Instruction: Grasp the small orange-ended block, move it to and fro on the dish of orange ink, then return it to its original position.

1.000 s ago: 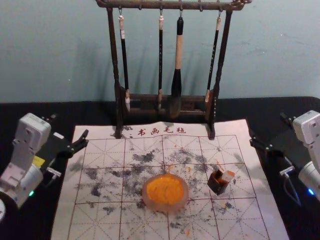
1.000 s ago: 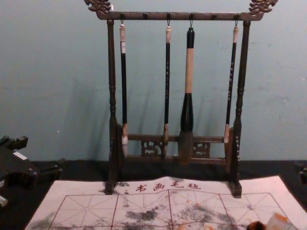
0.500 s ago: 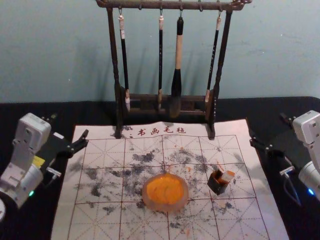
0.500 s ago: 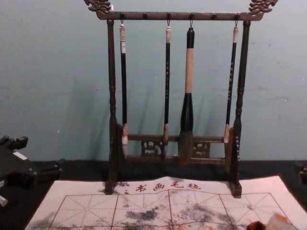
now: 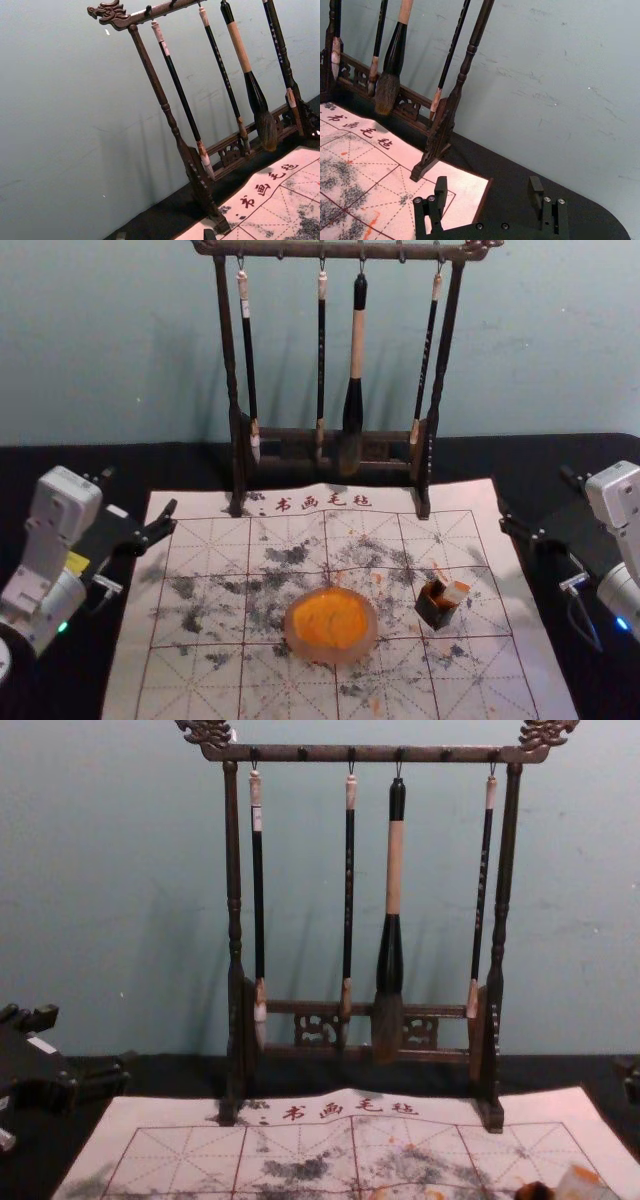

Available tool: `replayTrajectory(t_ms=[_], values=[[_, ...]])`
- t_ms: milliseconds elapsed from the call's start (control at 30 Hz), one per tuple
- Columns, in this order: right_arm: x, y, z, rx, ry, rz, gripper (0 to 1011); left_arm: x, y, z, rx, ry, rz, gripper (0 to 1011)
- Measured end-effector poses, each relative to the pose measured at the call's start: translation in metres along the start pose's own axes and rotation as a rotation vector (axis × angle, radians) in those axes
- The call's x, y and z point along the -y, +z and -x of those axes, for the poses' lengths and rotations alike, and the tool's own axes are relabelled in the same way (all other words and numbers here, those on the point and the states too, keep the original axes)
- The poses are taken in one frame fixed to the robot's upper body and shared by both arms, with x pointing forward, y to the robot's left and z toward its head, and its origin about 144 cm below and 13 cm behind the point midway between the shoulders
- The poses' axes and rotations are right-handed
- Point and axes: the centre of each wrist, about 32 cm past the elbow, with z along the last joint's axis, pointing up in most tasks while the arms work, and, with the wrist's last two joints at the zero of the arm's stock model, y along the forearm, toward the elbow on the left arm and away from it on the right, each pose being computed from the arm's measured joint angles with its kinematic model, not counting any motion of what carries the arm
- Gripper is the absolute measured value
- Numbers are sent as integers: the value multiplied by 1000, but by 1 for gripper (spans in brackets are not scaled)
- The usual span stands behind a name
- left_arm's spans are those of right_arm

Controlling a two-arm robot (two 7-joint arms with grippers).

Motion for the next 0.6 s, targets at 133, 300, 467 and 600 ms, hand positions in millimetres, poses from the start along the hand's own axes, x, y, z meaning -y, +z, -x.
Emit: replayTrajectory(t_ms=[133,300,467,600], values=[[0,0,0,0,0,0,1000,0,0,0,0,0,0,1001],[0,0,0,0,0,0,1000,0,0,0,0,0,0,1001],[0,0,0,0,0,0,1000,0,0,0,0,0,0,1001],[0,0,0,0,0,0,1000,0,0,0,0,0,0,1001]])
